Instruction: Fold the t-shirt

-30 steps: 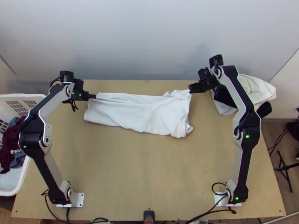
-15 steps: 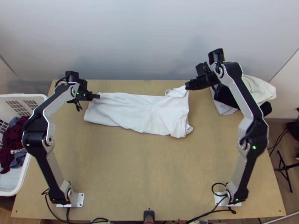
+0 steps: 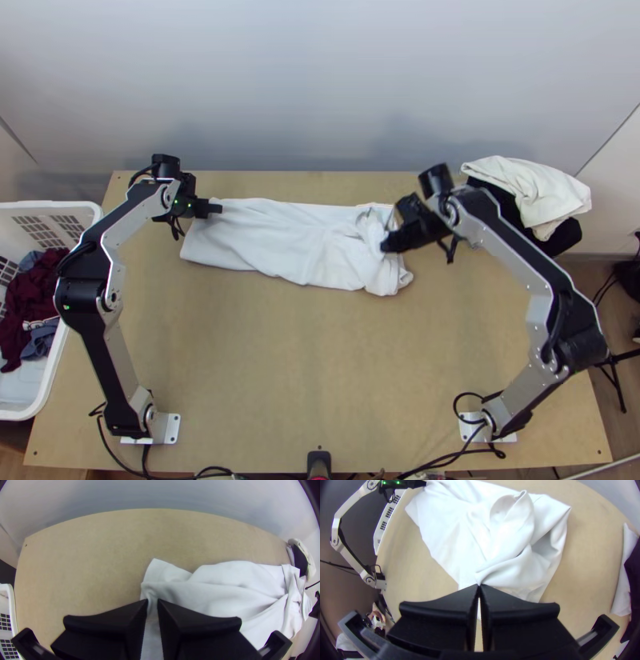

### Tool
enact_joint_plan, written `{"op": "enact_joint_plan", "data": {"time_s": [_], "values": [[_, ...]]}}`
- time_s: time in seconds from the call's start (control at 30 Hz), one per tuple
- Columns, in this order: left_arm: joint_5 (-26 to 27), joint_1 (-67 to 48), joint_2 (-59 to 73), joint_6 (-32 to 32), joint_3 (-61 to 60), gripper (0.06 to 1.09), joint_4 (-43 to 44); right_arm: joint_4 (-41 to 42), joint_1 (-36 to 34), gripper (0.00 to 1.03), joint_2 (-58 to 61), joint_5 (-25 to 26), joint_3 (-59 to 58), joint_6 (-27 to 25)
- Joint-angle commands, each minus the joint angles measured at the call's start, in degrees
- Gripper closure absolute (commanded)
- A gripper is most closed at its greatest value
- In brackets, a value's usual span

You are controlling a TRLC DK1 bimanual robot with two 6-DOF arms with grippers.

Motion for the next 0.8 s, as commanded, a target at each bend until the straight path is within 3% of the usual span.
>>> {"op": "enact_joint_plan", "data": {"time_s": [0.0,0.07,0.1,0.2,0.23,0.27,0.43,0.6,0.77], "values": [[0.11,0.43,0.14,-1.05,-0.33,0.84,-1.94,1.81,3.12,1.00,-2.85,-0.04,-10.42,-1.36],[0.11,0.43,0.06,-1.05,-0.59,0.78,-2.73,1.55,4.18,0.98,-1.98,0.05,-11.48,-1.97],[0.11,0.61,-0.12,-1.05,-0.50,0.67,-3.61,1.37,4.53,0.88,-1.89,-0.04,-12.35,-2.41],[2.22,1.57,-1.35,-2.11,-0.41,0.18,-6.86,1.46,4.79,0.30,-1.80,0.13,-14.46,-2.85],[3.80,2.10,-1.70,-2.28,-0.15,0.11,-8.18,1.46,4.53,0.10,-1.62,0.13,-14.55,-2.59],[6.09,2.98,-2.05,-2.72,0.29,0.11,-9.76,1.46,4.00,0.03,-1.45,0.13,-14.11,-2.59],[16.81,8.16,-1.97,-5.97,3.54,0.11,-16.97,-0.30,-0.92,0.03,-3.56,0.05,-9.19,-0.74],[18.83,9.66,-1.97,-5.80,3.19,0.11,-19.52,-1.53,-4.96,0.03,-9.36,-0.04,-5.76,0.14],[28.32,10.80,-1.44,-8.17,3.72,0.11,-20.57,-3.55,-4.79,0.03,-16.21,-0.22,-4.36,1.11]]}}
